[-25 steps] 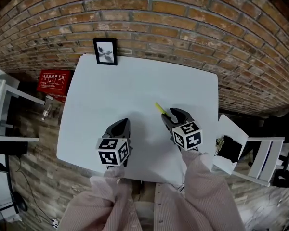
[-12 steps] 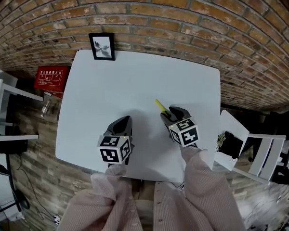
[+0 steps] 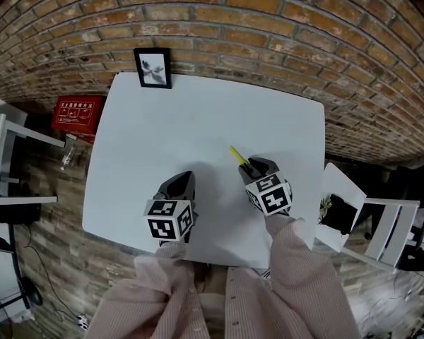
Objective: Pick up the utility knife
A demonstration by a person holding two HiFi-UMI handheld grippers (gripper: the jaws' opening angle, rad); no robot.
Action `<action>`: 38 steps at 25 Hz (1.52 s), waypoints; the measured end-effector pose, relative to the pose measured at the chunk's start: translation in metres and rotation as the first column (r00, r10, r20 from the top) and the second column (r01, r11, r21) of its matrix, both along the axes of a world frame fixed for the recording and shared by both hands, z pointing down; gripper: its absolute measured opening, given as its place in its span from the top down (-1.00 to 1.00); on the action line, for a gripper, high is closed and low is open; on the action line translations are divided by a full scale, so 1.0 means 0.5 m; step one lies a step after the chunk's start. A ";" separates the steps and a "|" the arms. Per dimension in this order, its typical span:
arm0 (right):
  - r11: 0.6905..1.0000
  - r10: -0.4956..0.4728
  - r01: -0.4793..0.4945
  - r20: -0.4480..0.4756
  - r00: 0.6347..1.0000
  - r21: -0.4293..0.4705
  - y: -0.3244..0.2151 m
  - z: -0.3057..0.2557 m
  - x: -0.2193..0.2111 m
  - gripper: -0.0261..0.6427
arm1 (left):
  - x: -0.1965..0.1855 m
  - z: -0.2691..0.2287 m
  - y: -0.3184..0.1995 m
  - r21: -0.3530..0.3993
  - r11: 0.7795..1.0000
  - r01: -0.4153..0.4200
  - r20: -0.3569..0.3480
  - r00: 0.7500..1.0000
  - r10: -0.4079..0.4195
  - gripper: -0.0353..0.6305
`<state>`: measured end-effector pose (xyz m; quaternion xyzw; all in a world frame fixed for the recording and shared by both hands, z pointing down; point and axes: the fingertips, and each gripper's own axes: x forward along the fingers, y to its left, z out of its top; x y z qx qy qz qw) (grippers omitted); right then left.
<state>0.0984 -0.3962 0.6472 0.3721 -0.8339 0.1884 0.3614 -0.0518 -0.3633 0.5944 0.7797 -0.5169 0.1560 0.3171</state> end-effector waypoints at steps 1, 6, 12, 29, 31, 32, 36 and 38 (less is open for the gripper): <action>1.000 -0.001 0.001 -0.002 1.000 0.001 0.000 0.000 -0.001 0.55 | -0.001 0.000 0.001 0.000 1.000 -0.001 0.001 1.000 0.001 0.91; 1.000 -0.015 0.015 -0.020 1.000 0.000 0.006 -0.001 -0.012 0.70 | -0.003 -0.002 0.005 -0.002 1.000 -0.001 0.000 1.000 0.001 0.91; 1.000 0.018 -0.018 -0.026 0.999 0.003 0.006 -0.003 -0.007 0.72 | -0.005 -0.006 0.011 0.006 1.000 -0.005 -0.005 1.000 0.005 0.91; 0.989 0.133 -0.142 0.165 0.977 0.040 0.064 -0.075 -0.015 0.72 | -0.013 -0.060 0.045 0.083 0.996 -0.038 -0.031 0.999 0.041 0.91; 0.985 0.148 -0.164 0.208 0.967 0.059 0.069 -0.095 -0.016 0.72 | -0.017 -0.074 0.049 0.108 0.993 -0.043 -0.035 0.998 0.047 0.91; 0.982 0.154 -0.174 0.228 0.961 0.069 0.071 -0.106 -0.015 0.72 | -0.017 -0.082 0.051 0.123 0.991 -0.047 -0.037 0.998 0.052 0.91; 0.971 0.174 -0.214 0.296 0.939 0.107 0.078 -0.152 -0.009 0.72 | -0.017 -0.115 0.056 0.181 0.980 -0.078 -0.026 0.996 0.084 0.91; 0.965 0.182 -0.233 0.331 0.926 0.123 0.082 -0.175 -0.007 0.72 | -0.016 -0.133 0.058 0.207 0.974 -0.090 -0.025 0.995 0.098 0.91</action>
